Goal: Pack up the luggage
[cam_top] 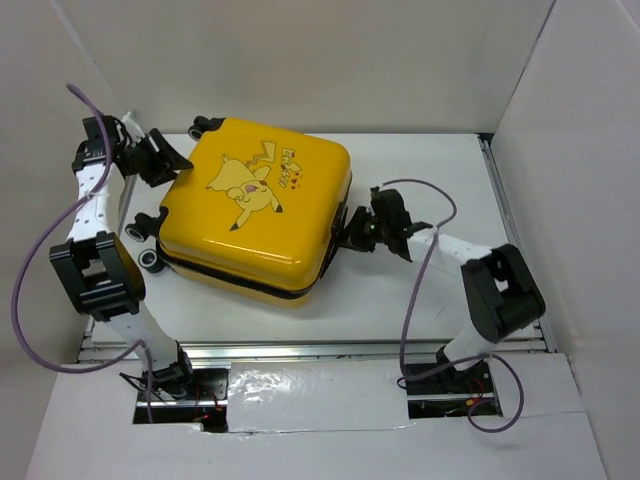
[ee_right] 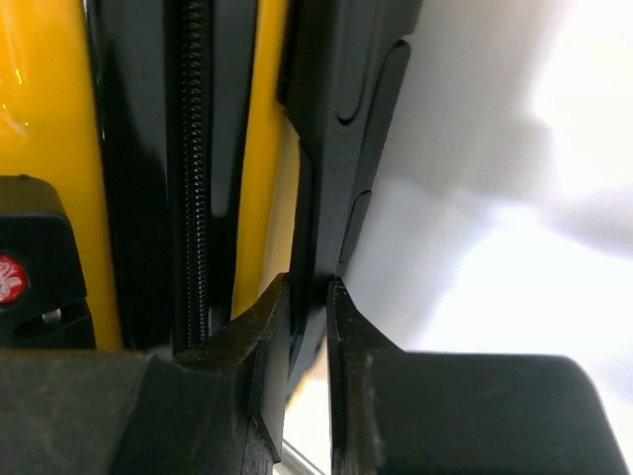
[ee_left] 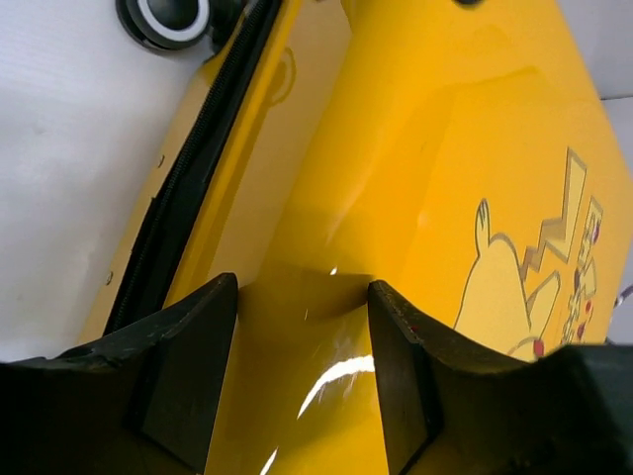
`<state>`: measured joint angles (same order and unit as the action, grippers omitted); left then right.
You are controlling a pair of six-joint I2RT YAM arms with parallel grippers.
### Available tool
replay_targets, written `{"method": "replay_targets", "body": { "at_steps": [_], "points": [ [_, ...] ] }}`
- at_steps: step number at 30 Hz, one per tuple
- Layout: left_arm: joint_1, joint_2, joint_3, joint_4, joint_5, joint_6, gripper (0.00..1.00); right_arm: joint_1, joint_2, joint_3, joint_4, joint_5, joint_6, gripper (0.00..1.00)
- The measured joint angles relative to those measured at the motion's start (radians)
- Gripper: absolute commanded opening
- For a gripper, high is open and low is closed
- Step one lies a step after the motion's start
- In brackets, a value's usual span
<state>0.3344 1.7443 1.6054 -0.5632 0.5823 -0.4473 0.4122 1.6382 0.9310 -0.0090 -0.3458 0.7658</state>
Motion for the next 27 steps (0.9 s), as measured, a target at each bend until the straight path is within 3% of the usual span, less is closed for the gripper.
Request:
{"method": "replay_targets", "body": {
  "at_steps": [5,9,11,15,17,19,20,22,23,25,27],
  "points": [
    [-0.084,0.157,0.208,-0.056,0.014,0.005,0.66,0.128,-0.188,-0.178,0.003,0.089,0.061,0.00],
    [-0.152,0.260,0.380,-0.109,-0.018,0.025,0.68,0.240,-0.217,-0.166,-0.082,0.142,0.103,0.00],
    [-0.179,0.303,0.471,-0.143,-0.060,0.034,0.70,0.290,-0.217,-0.129,-0.149,0.198,0.113,0.10],
    [-0.192,0.298,0.564,-0.203,-0.086,0.032,0.71,0.324,-0.269,-0.115,-0.236,0.280,0.082,0.69],
    [-0.186,0.239,0.552,-0.217,-0.095,0.026,0.70,0.307,-0.366,-0.128,-0.304,0.290,0.038,0.75],
    [-0.160,0.117,0.462,-0.211,-0.122,0.013,0.59,0.270,-0.490,-0.139,-0.378,0.306,-0.010,0.70],
    [-0.138,0.034,0.385,-0.198,-0.138,-0.003,0.48,0.227,-0.560,-0.139,-0.414,0.321,-0.031,0.51],
    [-0.060,-0.183,0.174,-0.176,-0.185,-0.038,0.39,0.141,-0.655,-0.130,-0.452,0.351,-0.063,0.27],
    [-0.026,-0.277,0.089,-0.172,-0.209,-0.058,0.23,0.088,-0.674,-0.120,-0.468,0.362,-0.077,0.04],
    [0.033,-0.484,-0.119,-0.149,-0.269,-0.101,0.07,-0.017,-0.666,-0.079,-0.493,0.360,-0.086,0.00],
    [0.032,-0.639,-0.275,-0.170,-0.306,-0.143,0.00,-0.115,-0.589,-0.011,-0.497,0.348,-0.081,0.00]
  ]
}}
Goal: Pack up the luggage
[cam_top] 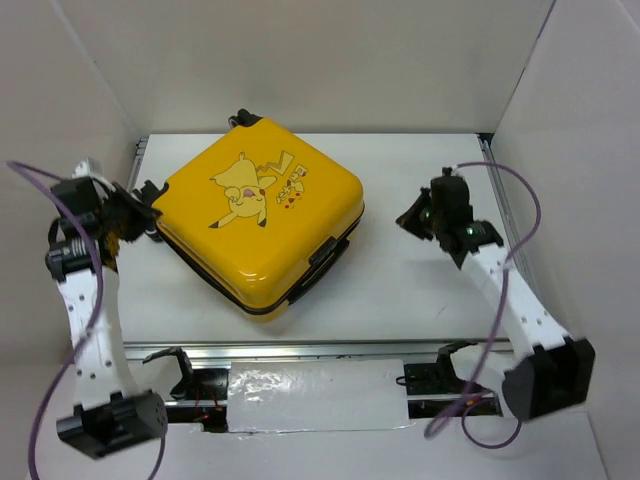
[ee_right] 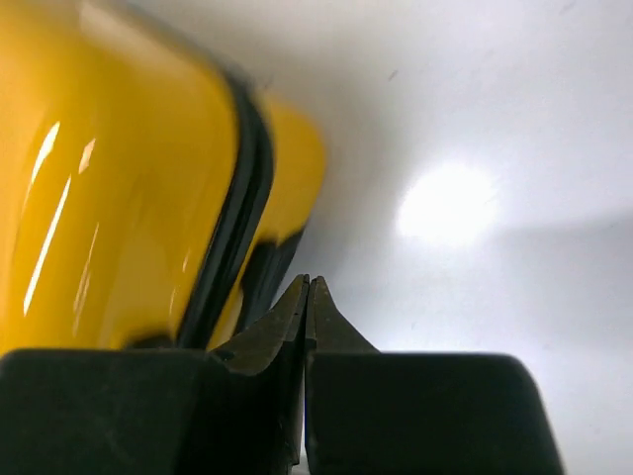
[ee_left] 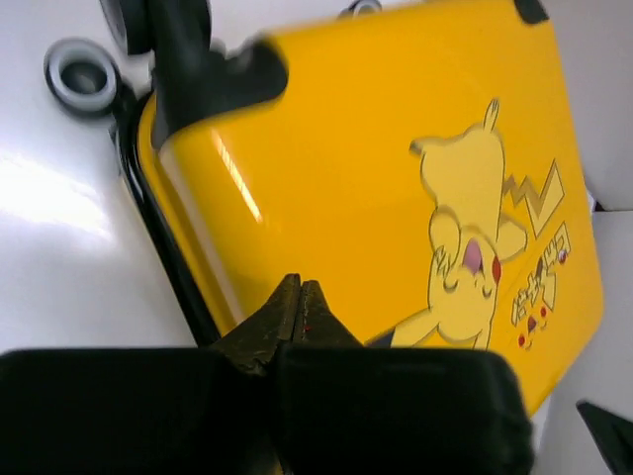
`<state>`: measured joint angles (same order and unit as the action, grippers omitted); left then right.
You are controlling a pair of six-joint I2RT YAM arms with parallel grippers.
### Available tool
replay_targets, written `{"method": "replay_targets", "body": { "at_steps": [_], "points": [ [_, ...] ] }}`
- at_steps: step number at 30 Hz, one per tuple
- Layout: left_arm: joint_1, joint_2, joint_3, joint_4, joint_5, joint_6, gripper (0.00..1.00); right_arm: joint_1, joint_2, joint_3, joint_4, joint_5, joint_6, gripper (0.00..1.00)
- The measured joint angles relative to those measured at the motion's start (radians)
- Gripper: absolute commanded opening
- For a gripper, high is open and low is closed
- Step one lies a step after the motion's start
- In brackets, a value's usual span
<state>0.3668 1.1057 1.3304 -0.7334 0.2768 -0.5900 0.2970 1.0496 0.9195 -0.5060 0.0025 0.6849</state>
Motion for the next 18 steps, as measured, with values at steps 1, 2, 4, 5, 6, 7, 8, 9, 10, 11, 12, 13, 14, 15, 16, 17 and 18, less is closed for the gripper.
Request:
{"method": "replay_targets", "body": {
  "at_steps": [1,2,4,5,6,7,8,9,10,11,12,13,14,15,16,17,18],
  "points": [
    [-0.005,-0.070,-0.073,-0.008,-0.015,-0.023,0.00,-0.039,0.052,0.047,-0.002,-0.010,0.001,0.00],
    [-0.012,-0.134,-0.144,-0.016,-0.030,-0.044,0.00,-0.074,0.127,0.098,0.003,-0.026,0.002,0.00],
    [-0.014,-0.216,-0.257,-0.046,-0.069,-0.084,0.00,-0.120,0.284,0.211,0.011,-0.069,0.003,0.00],
    [-0.012,-0.237,-0.303,-0.063,-0.088,-0.108,0.00,-0.134,0.366,0.272,0.008,-0.094,0.002,0.00],
    [-0.008,-0.248,-0.348,-0.082,-0.102,-0.132,0.00,-0.144,0.447,0.348,-0.002,-0.122,-0.002,0.00],
    [-0.006,-0.254,-0.387,-0.090,-0.109,-0.155,0.00,-0.149,0.533,0.429,-0.005,-0.151,-0.008,0.00],
    [-0.003,-0.257,-0.419,-0.095,-0.113,-0.177,0.00,-0.151,0.608,0.507,-0.003,-0.186,-0.015,0.00],
    [-0.001,-0.248,-0.455,-0.092,-0.113,-0.190,0.00,-0.151,0.673,0.575,0.000,-0.222,-0.024,0.00],
    [0.001,-0.236,-0.482,-0.090,-0.109,-0.203,0.00,-0.149,0.732,0.631,0.008,-0.260,-0.034,0.00],
    [0.003,-0.219,-0.509,-0.084,-0.103,-0.215,0.00,-0.145,0.779,0.675,0.014,-0.299,-0.044,0.00],
    [0.003,-0.195,-0.528,-0.070,-0.091,-0.224,0.00,-0.140,0.811,0.699,0.019,-0.336,-0.055,0.00],
    [0.004,-0.173,-0.541,-0.055,-0.076,-0.228,0.00,-0.133,0.829,0.706,0.026,-0.368,-0.067,0.00],
    [0.005,-0.144,-0.549,-0.037,-0.057,-0.227,0.00,-0.122,0.839,0.706,0.026,-0.403,-0.082,0.00],
    [0.006,-0.097,-0.549,-0.014,-0.026,-0.225,0.00,-0.108,0.843,0.701,0.025,-0.436,-0.096,0.00],
    [0.006,-0.055,-0.547,0.012,0.002,-0.219,0.00,-0.091,0.843,0.694,0.027,-0.463,-0.113,0.00],
    [0.006,-0.013,-0.542,0.036,0.029,-0.211,0.00,-0.073,0.840,0.683,0.039,-0.475,-0.134,0.00],
    [0.004,0.037,-0.528,0.056,0.055,-0.194,0.00,-0.061,0.834,0.663,0.065,-0.491,-0.157,0.00]
  ]
}}
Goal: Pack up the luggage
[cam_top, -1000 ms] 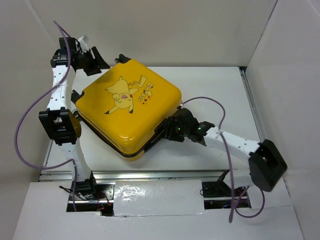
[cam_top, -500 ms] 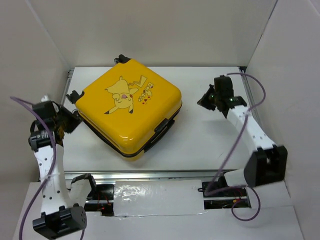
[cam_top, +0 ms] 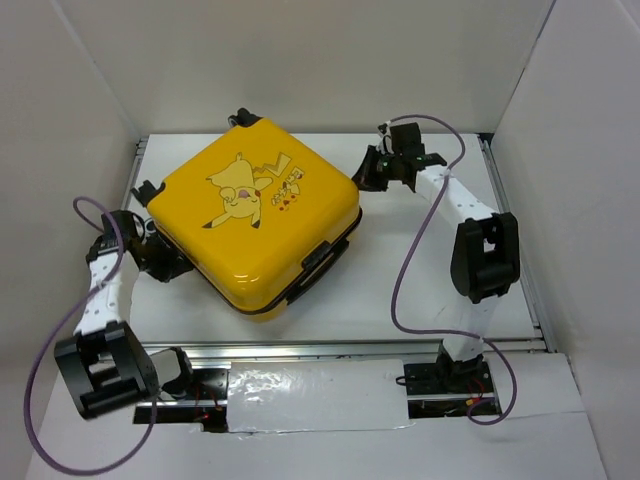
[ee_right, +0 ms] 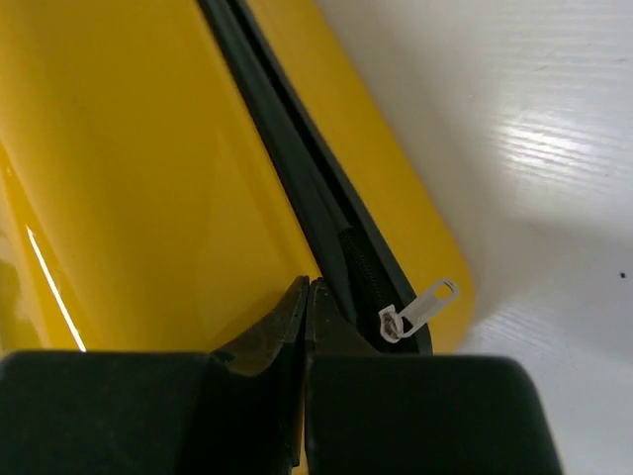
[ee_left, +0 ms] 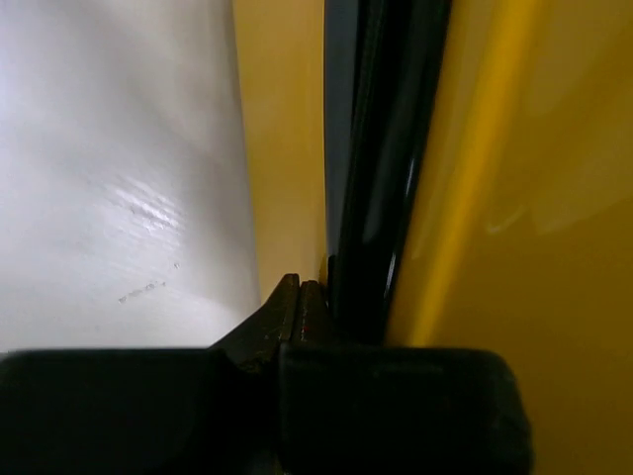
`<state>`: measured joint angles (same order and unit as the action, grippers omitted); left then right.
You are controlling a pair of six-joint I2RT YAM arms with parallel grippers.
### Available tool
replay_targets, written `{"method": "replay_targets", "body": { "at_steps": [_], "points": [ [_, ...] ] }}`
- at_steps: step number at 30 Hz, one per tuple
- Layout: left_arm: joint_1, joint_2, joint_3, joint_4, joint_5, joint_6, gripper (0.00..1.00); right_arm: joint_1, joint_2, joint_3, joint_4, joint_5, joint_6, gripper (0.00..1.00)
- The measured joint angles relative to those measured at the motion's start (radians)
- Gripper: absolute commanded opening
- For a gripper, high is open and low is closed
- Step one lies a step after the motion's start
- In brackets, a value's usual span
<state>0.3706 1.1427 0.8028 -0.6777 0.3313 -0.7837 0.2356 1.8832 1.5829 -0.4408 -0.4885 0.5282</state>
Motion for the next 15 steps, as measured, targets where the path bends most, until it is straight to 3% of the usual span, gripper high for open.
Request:
{"method": "replay_targets", "body": {
  "at_steps": [7,11,15],
  "points": [
    [-0.017,0.291,0.224,-0.032,-0.018,0.162,0.00,0.024,-0.146,-0.261,0.218,-0.045,-0.118,0.00],
    [-0.025,0.391,0.385,0.032,-0.048,0.210,0.01,0.075,-0.234,-0.333,0.214,0.009,-0.190,0.00],
    [-0.026,0.438,0.523,0.103,-0.051,0.237,0.10,0.143,-0.271,-0.343,0.154,0.041,-0.241,0.00]
  ]
}}
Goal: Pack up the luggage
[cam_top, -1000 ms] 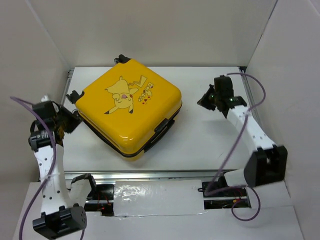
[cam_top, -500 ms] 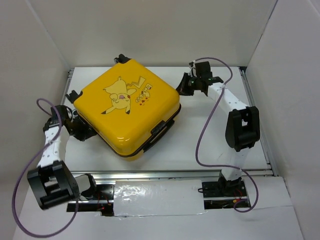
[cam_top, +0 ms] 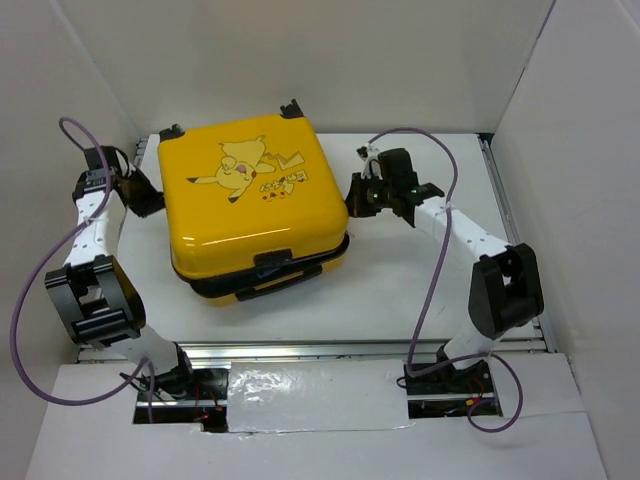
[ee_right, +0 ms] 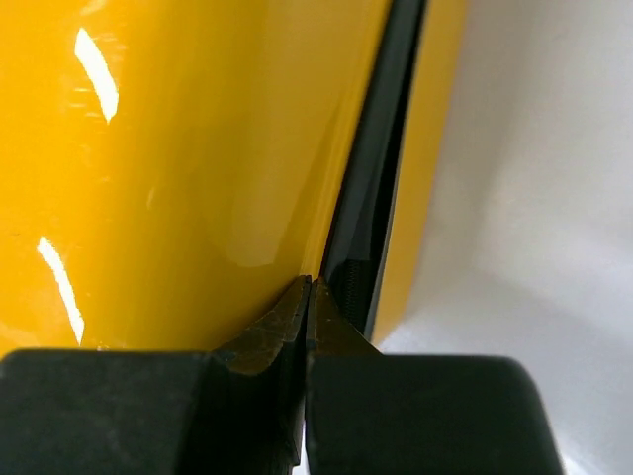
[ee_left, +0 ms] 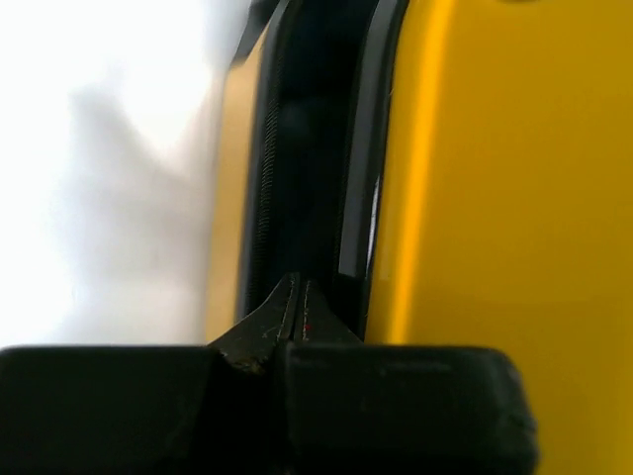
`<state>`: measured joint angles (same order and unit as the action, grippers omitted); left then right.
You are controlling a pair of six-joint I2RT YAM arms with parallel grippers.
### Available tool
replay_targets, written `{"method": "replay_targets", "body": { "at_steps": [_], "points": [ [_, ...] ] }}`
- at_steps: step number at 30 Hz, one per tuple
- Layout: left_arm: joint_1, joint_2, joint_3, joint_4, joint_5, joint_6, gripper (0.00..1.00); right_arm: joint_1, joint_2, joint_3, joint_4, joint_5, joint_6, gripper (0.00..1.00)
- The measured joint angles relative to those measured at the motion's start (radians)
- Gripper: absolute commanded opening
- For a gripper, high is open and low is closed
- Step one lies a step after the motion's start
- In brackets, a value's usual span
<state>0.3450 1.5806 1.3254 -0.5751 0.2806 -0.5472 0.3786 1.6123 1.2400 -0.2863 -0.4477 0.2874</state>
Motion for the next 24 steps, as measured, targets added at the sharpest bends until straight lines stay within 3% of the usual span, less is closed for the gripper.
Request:
{"method": "replay_targets", "body": {
  "at_steps": [2,5,11,12,13,15,16,17,24],
  "points": [
    [0.000,0.020,0.070,0.022,-0.001,0.021,0.12,0.032,-0.020,-0.002,-0.034,0.006,-0.021,0.00],
    [0.000,0.061,0.168,0.025,-0.017,0.047,0.28,0.087,-0.049,-0.003,-0.121,0.012,-0.040,0.00],
    [0.022,0.070,0.183,-0.024,-0.053,0.072,0.78,0.133,-0.163,-0.098,-0.174,0.000,-0.037,0.01],
    [0.026,0.061,0.170,-0.030,-0.047,0.079,0.82,0.130,-0.175,-0.113,-0.172,-0.010,-0.033,0.03],
    [0.034,0.047,0.147,-0.034,-0.056,0.077,0.87,0.122,-0.190,-0.131,-0.163,-0.022,-0.030,0.11],
    [0.048,0.027,0.123,-0.055,-0.056,0.075,0.87,0.108,-0.209,-0.166,-0.149,-0.041,-0.027,0.22],
    [0.055,0.021,0.119,-0.071,-0.055,0.074,0.86,0.095,-0.216,-0.183,-0.143,-0.048,-0.029,0.37],
    [0.060,0.017,0.117,-0.084,-0.054,0.073,0.85,0.081,-0.217,-0.198,-0.135,-0.053,-0.027,0.41],
    [0.092,-0.056,-0.014,-0.090,-0.064,0.046,0.78,0.018,-0.262,-0.376,-0.011,-0.069,-0.051,0.45]
  ]
}}
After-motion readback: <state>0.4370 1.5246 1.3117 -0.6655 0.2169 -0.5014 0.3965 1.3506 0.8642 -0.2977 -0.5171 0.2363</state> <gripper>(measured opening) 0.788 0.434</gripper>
